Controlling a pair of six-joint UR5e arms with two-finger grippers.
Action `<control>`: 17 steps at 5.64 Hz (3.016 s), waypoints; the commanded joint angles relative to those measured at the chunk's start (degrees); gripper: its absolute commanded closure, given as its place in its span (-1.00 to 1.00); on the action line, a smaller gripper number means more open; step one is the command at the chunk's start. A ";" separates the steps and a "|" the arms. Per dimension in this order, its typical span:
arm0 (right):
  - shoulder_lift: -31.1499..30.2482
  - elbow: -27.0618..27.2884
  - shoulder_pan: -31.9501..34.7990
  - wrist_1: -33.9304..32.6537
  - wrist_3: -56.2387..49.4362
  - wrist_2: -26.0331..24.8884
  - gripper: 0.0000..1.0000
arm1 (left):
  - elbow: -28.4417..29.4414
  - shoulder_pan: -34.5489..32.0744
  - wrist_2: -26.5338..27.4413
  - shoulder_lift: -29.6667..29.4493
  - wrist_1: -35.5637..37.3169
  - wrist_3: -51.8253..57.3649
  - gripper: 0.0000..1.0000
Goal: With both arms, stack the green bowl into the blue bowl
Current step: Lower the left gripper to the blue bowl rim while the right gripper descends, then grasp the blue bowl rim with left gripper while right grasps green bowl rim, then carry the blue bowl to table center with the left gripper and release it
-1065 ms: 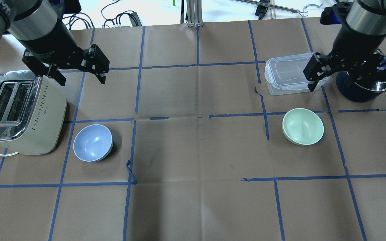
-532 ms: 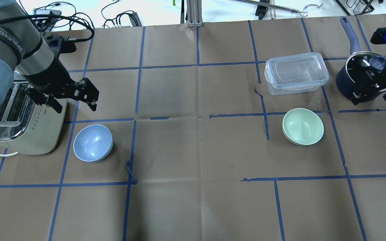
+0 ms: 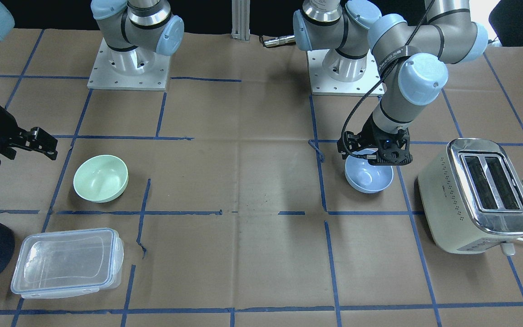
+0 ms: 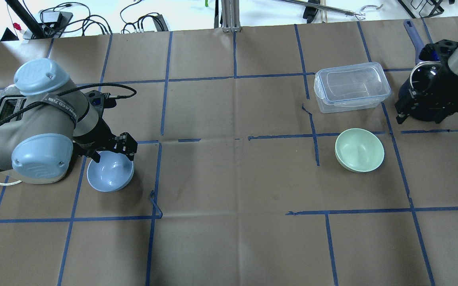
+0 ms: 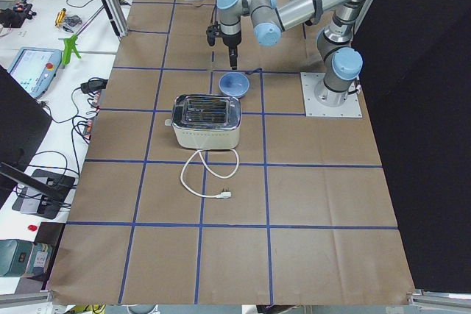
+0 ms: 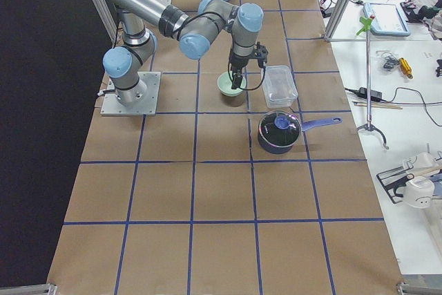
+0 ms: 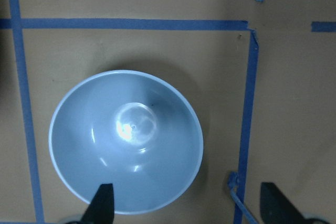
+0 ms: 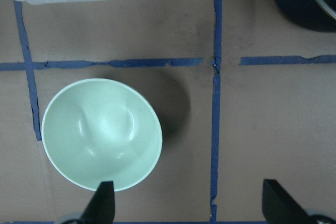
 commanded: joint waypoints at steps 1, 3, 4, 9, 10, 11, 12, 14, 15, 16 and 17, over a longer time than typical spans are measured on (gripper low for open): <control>3.23 5.54 2.23 -9.19 1.68 -0.09 -1.00 | -0.83 -0.26 0.00 -5.51 1.75 0.17 -0.88; 3.42 11.89 2.23 -13.64 1.59 -0.61 -1.00 | -0.92 -0.70 0.17 -6.85 1.66 0.61 -0.24; 3.51 13.30 2.23 -13.64 1.50 -0.62 -1.00 | -0.83 -0.70 0.09 -7.38 1.66 0.53 0.33; 3.51 15.78 2.23 -17.33 1.15 -0.61 -0.29 | 7.98 -9.42 -0.53 -6.59 0.88 -9.41 0.96; 3.51 15.78 2.23 -17.24 1.33 -0.53 0.28 | 15.09 -16.19 -2.62 -10.42 0.52 -17.06 0.96; 3.42 15.78 2.14 -16.98 1.67 -0.70 0.81 | 22.30 -22.78 -2.47 -16.03 0.52 -22.88 0.96; 2.81 15.43 2.14 -16.80 1.77 -0.70 0.89 | 26.64 -28.50 -2.73 -20.26 1.56 -22.59 0.92; 0.54 11.58 2.23 -12.53 1.94 -0.79 0.89 | 29.14 -34.52 -2.20 -23.89 2.10 -22.33 0.92; -2.70 5.47 2.31 -2.58 2.73 -0.70 0.89 | 28.44 -34.97 -2.20 -24.43 2.10 -20.85 0.92; -3.16 -3.47 2.32 9.79 2.91 -0.70 0.89 | 29.05 -35.41 -2.29 -26.35 2.45 -16.57 0.90; -3.26 -10.78 2.40 18.44 2.91 -0.70 0.89 | 29.23 -35.85 -2.46 -26.54 2.45 -16.87 0.85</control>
